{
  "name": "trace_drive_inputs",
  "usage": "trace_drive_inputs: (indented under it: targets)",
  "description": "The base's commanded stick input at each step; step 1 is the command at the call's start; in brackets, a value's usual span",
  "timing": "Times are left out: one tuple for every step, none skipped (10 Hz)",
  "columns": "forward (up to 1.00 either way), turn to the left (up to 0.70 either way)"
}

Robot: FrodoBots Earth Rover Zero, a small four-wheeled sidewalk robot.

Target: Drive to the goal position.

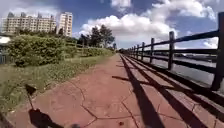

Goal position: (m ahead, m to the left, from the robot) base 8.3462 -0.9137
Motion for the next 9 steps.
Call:
trace_drive_inputs:
  targets:
    - [0.85, 0.00]
    - [0.85, 0.00]
    - [0.85, 0.00]
    - [0.85, 0.00]
    - [0.85, -0.02]
    - [0.85, -0.19]
    - [0.85, -0.34]
    - [0.85, -0.10]
    - [0.85, 0.00]
